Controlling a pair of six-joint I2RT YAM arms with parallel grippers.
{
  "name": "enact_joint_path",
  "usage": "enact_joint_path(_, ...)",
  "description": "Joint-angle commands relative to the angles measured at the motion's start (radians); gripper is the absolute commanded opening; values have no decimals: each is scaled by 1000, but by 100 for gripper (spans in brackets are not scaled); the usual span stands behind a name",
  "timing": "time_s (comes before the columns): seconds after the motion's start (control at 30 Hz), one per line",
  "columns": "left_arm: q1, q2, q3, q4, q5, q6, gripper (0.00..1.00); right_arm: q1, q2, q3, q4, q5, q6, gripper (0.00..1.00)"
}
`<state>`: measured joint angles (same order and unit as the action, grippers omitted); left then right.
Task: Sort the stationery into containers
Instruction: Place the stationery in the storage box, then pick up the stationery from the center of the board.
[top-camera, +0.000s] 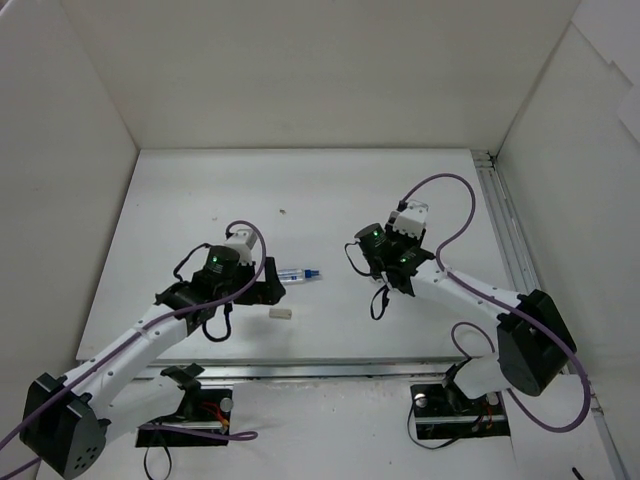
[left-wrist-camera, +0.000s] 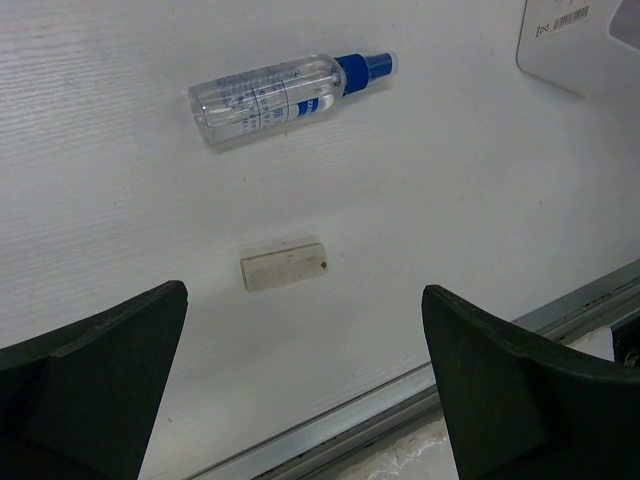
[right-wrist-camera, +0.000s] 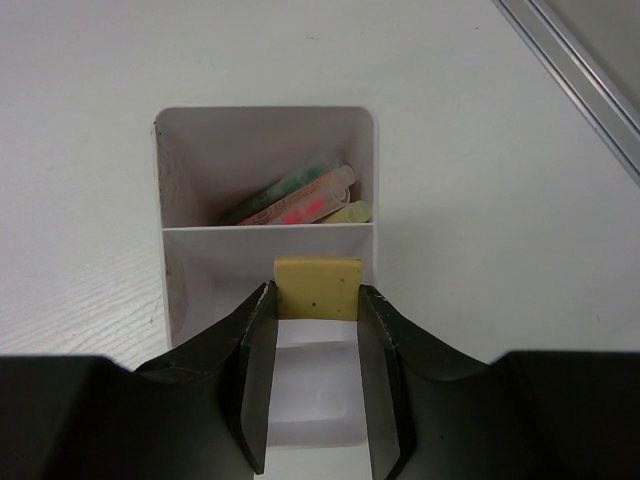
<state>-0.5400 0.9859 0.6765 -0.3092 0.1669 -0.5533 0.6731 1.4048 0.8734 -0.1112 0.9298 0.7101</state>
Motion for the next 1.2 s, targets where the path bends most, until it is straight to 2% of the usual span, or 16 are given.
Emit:
enact_joint_path(0.0,-17,-3,37,38,-7,0,100,-14,20,50,13,10,34,30)
enact_joint_path(0.07,-17,-4,31,30,-10,-3,100,-20,29,52,11,7,34,35)
enact_joint_path(0.3,-35,20,15,4,-41,-34,100,-20,-6,50,10,-94,14,63)
enact_joint_path(0.33,-44,34,15,-8,-52,-39,100,-21,-16,46,10,-104,14,71)
enact_joint_path(0.4,-54,49,17,-18,-78,-51,100,-21,-56,38,10,-143,-6,80)
enact_joint_path(0.43,-66,69,18,-15,-81,-53,100,-17,-72,33,11,-158,-15,92)
enact_joint_path(0.47,-66,80,20,-13,-87,-56,100,-14,-105,27,11,-173,-27,98)
enact_joint_path(0.57,-120,135,38,-18,-131,-69,100,6,-185,3,10,-201,-73,98)
enact_joint_path(0.87,-225,364,112,-1,-162,-83,100,2,-420,-119,11,-204,-75,98)
enact_joint_path(0.97,-241,405,138,-19,-233,-109,100,-1,-440,-131,13,-204,-75,98)
enact_joint_path(1.17,-252,459,167,-19,-280,-135,98,-4,-440,-134,11,-210,-75,98)
